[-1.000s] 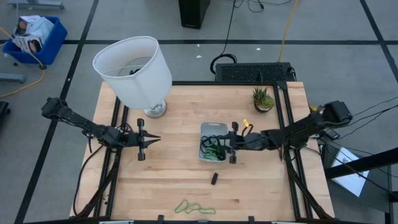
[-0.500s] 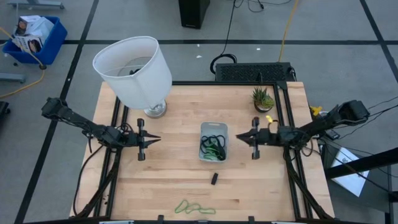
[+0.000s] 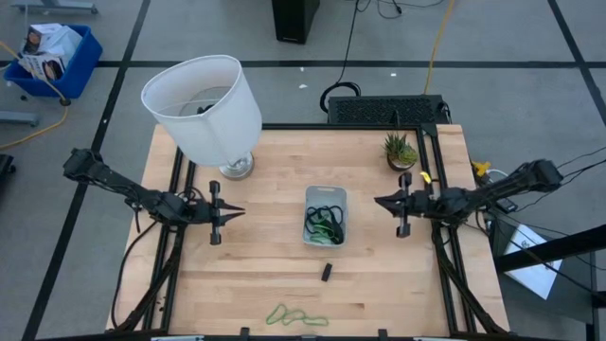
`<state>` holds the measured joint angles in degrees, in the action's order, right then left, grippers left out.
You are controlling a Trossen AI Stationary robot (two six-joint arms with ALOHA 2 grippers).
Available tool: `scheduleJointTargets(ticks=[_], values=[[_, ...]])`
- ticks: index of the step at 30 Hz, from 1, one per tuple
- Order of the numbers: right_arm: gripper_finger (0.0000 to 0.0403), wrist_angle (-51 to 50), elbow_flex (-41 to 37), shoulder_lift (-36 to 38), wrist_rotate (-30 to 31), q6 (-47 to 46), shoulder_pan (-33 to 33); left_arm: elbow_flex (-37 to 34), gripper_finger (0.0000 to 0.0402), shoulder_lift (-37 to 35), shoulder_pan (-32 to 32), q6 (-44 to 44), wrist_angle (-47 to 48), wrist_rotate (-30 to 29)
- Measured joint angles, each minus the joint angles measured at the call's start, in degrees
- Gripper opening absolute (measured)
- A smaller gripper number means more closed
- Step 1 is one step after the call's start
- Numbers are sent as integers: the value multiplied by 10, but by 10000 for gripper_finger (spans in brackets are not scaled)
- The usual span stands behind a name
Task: Pick and place rubber bands into bin
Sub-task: Put the black rubber band into the gray container
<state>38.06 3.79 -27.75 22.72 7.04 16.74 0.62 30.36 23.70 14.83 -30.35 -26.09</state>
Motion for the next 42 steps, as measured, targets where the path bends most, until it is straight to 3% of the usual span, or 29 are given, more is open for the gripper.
scheduleJointTargets(ticks=[6,13,19,22,26,30,42], values=[[0,-28,-26,69,-1,7,1,0,47,0,0,-11,24,0],[0,-70,-27,96,-7,32,1,0,47,0,0,-51,36,0],[0,-83,-28,96,-75,29,1,0,44,5,0,-120,37,3],[0,-83,-28,96,-79,29,1,0,17,33,1,-162,37,14],[0,-83,-28,96,-79,44,1,6,6,105,12,-220,17,18],[0,-80,-29,96,-79,59,1,57,4,203,29,-271,9,20],[0,-48,-29,96,-79,76,1,392,4,600,61,-258,33,27]])
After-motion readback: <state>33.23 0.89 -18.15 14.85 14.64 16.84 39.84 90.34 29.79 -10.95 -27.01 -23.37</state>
